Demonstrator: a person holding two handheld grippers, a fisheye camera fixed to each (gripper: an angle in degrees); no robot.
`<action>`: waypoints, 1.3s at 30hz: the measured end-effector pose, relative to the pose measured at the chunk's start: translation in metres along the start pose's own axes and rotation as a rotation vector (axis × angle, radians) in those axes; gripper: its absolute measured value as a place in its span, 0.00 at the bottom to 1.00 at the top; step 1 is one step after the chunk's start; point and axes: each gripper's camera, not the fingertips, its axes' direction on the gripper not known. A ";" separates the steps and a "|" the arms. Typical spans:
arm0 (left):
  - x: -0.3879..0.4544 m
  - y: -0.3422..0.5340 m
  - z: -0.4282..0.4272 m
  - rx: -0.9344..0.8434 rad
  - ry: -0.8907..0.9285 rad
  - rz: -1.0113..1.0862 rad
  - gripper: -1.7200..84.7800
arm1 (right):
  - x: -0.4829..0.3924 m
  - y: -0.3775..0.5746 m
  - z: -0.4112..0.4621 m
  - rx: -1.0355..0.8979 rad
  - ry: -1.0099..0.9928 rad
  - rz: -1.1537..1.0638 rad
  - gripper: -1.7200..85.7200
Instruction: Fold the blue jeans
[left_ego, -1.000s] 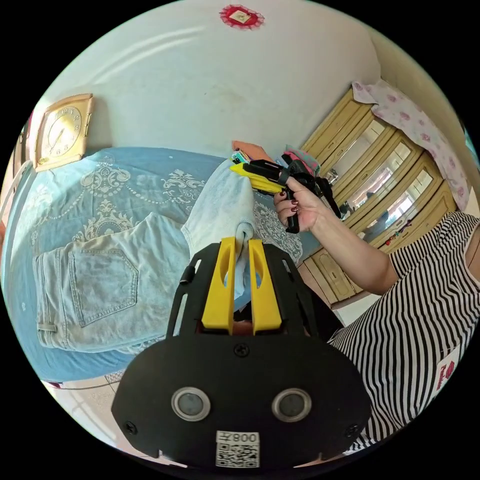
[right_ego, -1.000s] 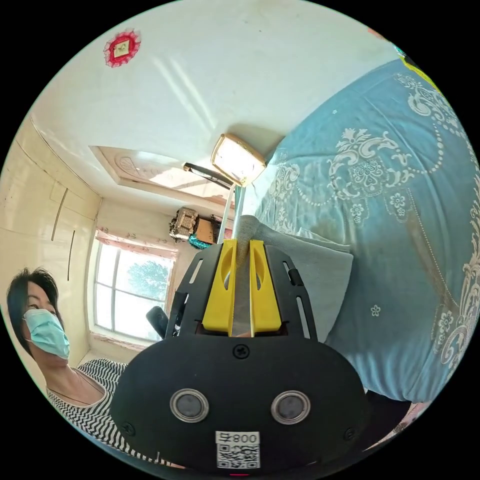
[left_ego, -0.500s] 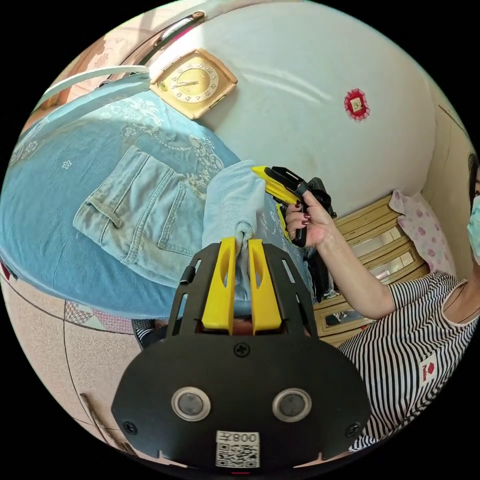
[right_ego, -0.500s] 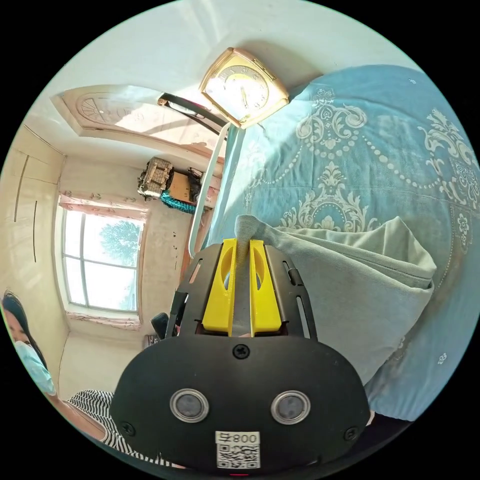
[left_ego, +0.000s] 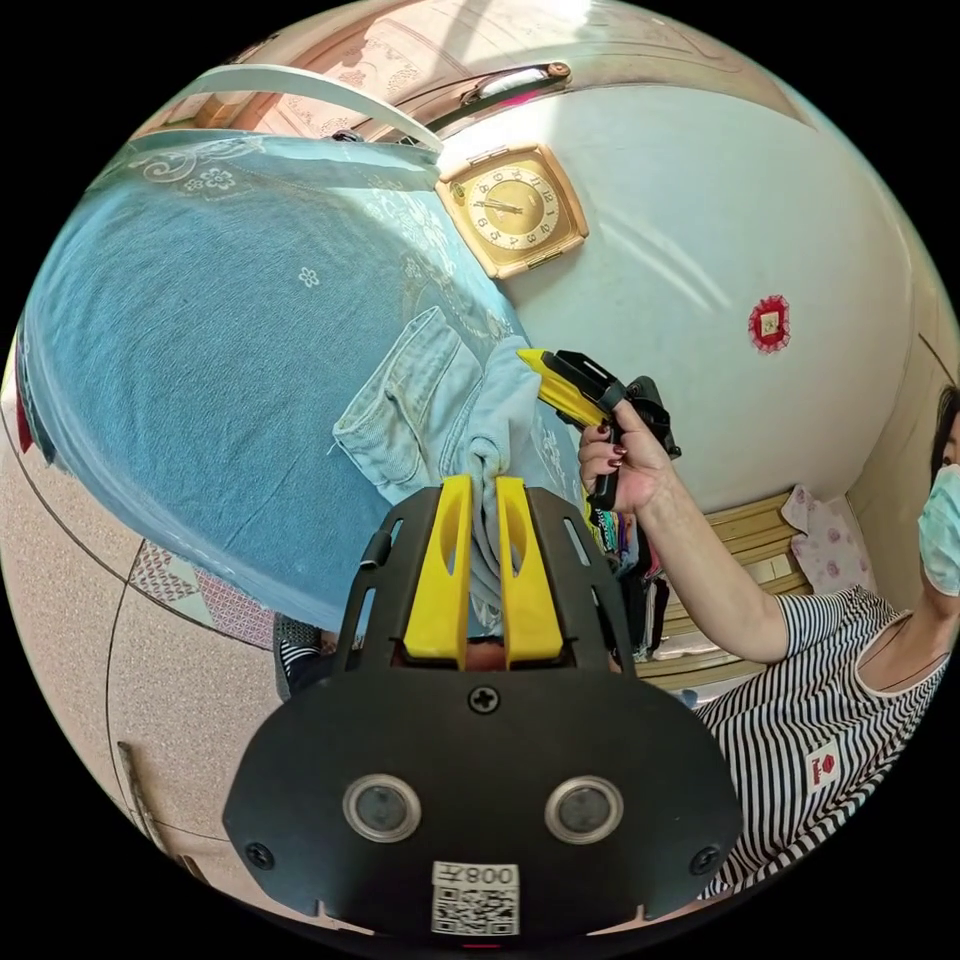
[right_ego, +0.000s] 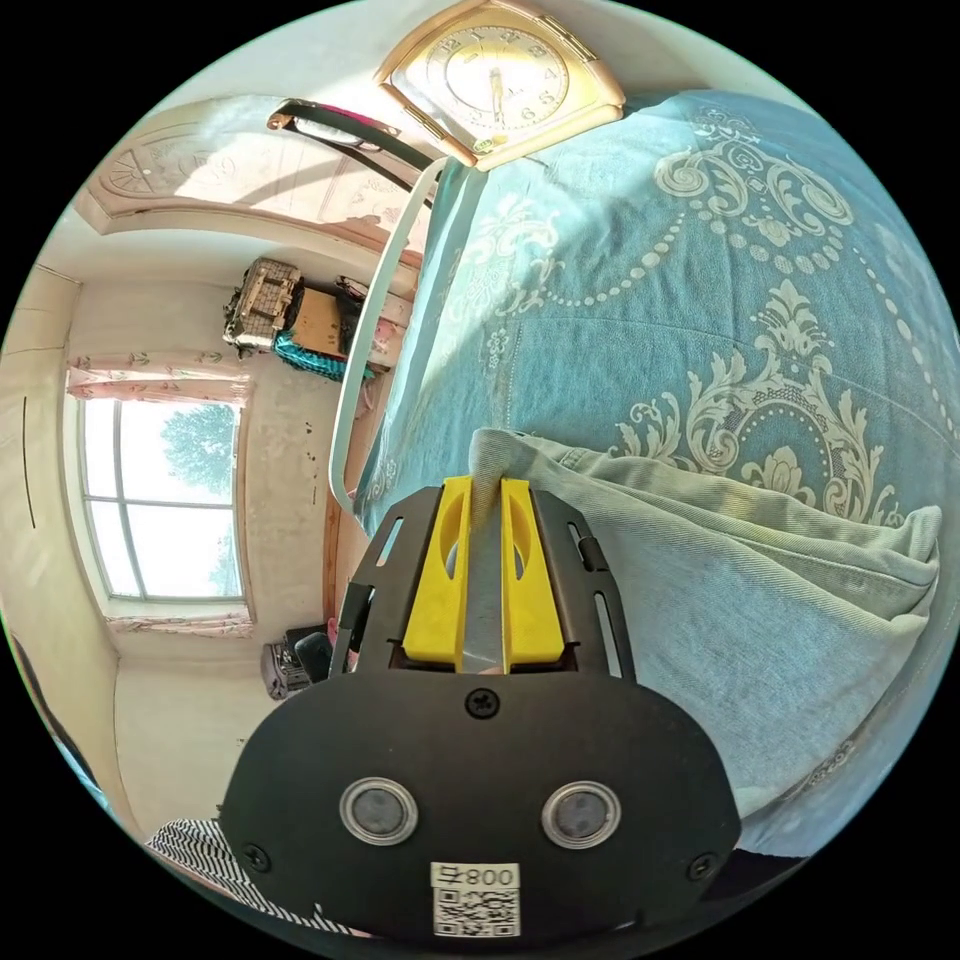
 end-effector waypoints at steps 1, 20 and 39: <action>-0.009 -0.003 -0.005 0.001 0.004 -0.006 0.06 | -0.008 -0.008 0.013 -0.007 0.009 -0.004 0.08; -0.081 0.013 -0.072 0.114 0.032 -0.079 0.04 | -0.135 -0.059 0.151 -0.143 0.054 -0.299 0.02; -0.008 0.036 -0.004 0.010 -0.370 0.217 0.02 | -0.226 -0.081 0.200 -0.119 0.301 -0.527 0.02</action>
